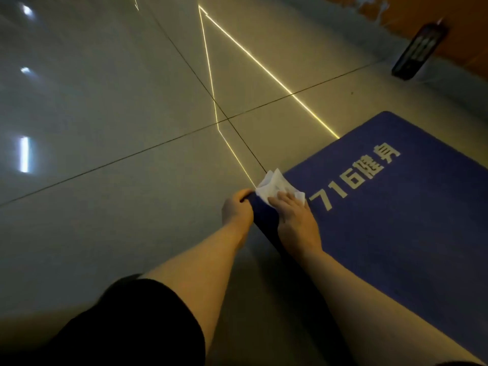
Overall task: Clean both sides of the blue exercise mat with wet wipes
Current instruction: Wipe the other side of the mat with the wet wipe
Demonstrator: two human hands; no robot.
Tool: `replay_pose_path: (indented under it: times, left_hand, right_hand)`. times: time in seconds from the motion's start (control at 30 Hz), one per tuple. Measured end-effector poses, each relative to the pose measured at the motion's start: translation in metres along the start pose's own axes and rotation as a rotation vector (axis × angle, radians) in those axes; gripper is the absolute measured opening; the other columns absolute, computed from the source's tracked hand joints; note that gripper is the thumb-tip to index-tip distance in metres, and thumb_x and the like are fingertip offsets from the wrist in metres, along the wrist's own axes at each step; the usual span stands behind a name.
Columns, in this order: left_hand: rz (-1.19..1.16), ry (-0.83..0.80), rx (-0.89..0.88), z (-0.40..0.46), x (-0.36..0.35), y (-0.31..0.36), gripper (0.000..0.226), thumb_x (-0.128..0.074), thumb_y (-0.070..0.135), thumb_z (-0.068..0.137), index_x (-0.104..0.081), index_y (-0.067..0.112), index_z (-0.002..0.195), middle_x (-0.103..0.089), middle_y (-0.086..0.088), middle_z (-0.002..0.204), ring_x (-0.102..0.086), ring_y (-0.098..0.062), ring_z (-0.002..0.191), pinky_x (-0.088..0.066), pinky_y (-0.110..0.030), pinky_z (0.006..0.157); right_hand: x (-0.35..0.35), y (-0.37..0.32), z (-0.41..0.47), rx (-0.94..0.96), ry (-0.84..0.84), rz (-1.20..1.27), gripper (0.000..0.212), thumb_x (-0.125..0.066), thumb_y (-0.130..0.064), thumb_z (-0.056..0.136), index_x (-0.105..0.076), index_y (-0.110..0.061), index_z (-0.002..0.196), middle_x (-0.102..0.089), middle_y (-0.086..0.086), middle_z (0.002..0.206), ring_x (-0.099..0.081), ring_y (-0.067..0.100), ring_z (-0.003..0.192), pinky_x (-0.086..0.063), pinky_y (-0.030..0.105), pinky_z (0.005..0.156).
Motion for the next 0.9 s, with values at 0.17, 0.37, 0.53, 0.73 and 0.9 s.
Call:
replay_pose_path:
  times: [0.17,0.37,0.53,0.73,0.9]
  left_hand:
    - [-0.021,0.103,0.009,-0.003,-0.004,-0.026,0.035,-0.050,0.002,0.095,-0.062,0.013,0.127,-0.064,-0.007,0.123,-0.059,-0.018,0.110,-0.048,-0.025,0.093]
    - [-0.009,0.238,0.048,0.000,-0.009,-0.041,0.044,-0.056,-0.001,0.092,-0.054,0.010,0.134,-0.061,-0.008,0.130,-0.057,-0.018,0.120,-0.043,-0.027,0.102]
    - [0.005,0.295,0.048,-0.005,-0.014,-0.047,0.040,-0.046,-0.002,0.095,-0.056,0.009,0.132,-0.062,-0.009,0.128,-0.057,-0.021,0.121,-0.044,-0.035,0.105]
    - [-0.073,0.372,0.087,-0.004,-0.015,-0.053,0.043,-0.044,-0.008,0.090,-0.059,0.004,0.128,-0.068,-0.015,0.118,-0.062,-0.026,0.112,-0.047,-0.038,0.102]
    - [-0.041,0.393,0.084,-0.007,-0.017,-0.052,0.038,-0.044,-0.003,0.093,-0.062,0.007,0.125,-0.067,-0.011,0.119,-0.062,-0.023,0.112,-0.043,-0.022,0.092]
  right_hand:
    - [-0.020,0.011,0.010,0.222,-0.188,-0.319,0.042,-0.036,-0.024,0.098,-0.037,-0.021,0.140,-0.022,0.001,0.155,-0.004,0.018,0.145,-0.001,0.047,0.118]
    - [-0.031,0.011,0.018,0.266,-0.541,-0.319,0.055,-0.035,-0.021,0.100,-0.013,-0.031,0.149,-0.003,-0.007,0.158,0.008,0.014,0.145,0.003,0.046,0.118]
    - [-0.031,0.020,0.009,0.305,-0.554,-0.368,0.055,-0.030,-0.034,0.101,-0.004,-0.032,0.150,0.006,-0.010,0.157,0.015,0.007,0.142,0.012,0.032,0.111]
    - [-0.045,0.017,0.022,0.258,-0.475,-0.283,0.054,-0.033,-0.022,0.101,-0.011,-0.023,0.150,-0.003,-0.004,0.158,0.006,0.009,0.144,0.005,0.030,0.116]
    - [-0.023,0.024,0.006,0.374,-0.553,-0.283,0.070,-0.044,-0.001,0.091,-0.019,-0.034,0.147,-0.009,-0.012,0.157,-0.006,0.009,0.144,-0.017,0.036,0.115]
Point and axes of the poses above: each hand's wrist, its own z-axis towards the middle knuckle, its own x-axis out of the back of the hand, y = z × x, the point moved 3 cm from there along z, towards the middle knuckle
